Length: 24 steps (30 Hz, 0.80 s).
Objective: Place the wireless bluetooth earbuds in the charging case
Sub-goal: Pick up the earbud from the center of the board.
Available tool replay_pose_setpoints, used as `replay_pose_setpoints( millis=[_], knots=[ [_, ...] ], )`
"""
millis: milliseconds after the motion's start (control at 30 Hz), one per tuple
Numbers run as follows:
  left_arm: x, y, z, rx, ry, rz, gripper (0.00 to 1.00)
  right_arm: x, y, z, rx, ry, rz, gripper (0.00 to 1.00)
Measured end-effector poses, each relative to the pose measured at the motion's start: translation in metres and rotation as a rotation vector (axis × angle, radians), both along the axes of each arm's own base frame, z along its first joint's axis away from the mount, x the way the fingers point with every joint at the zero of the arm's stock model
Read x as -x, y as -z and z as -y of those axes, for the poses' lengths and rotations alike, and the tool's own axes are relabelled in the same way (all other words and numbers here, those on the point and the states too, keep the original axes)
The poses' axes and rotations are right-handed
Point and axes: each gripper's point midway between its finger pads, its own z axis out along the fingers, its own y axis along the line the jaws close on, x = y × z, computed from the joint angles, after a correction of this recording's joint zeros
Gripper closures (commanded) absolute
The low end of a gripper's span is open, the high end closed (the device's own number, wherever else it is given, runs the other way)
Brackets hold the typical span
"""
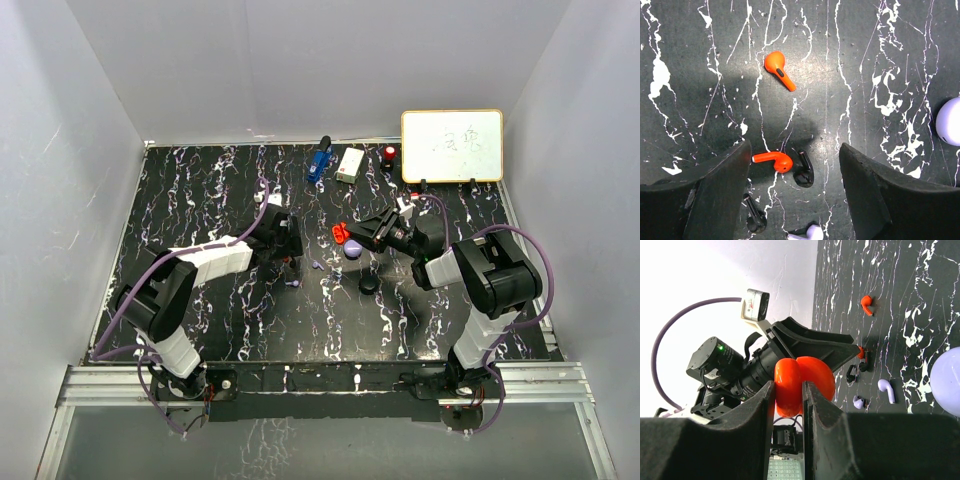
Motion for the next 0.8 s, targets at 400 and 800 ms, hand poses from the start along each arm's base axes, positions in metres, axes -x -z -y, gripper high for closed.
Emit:
replay_pose_setpoints(
  millis=[400,800],
  knots=[
    [0.0003,-0.0012,0.008,0.031,0.029,-0.001,0.3,0.0002,-0.002,-0.0003,-0.004,-0.003,0.012,1.0],
    [0.0084,0.0063,0.0072,0.035,0.04,-0.03,0.3,0.0,0.0002,-0.0004,-0.003,-0.003,0.007,1.0]
  ],
)
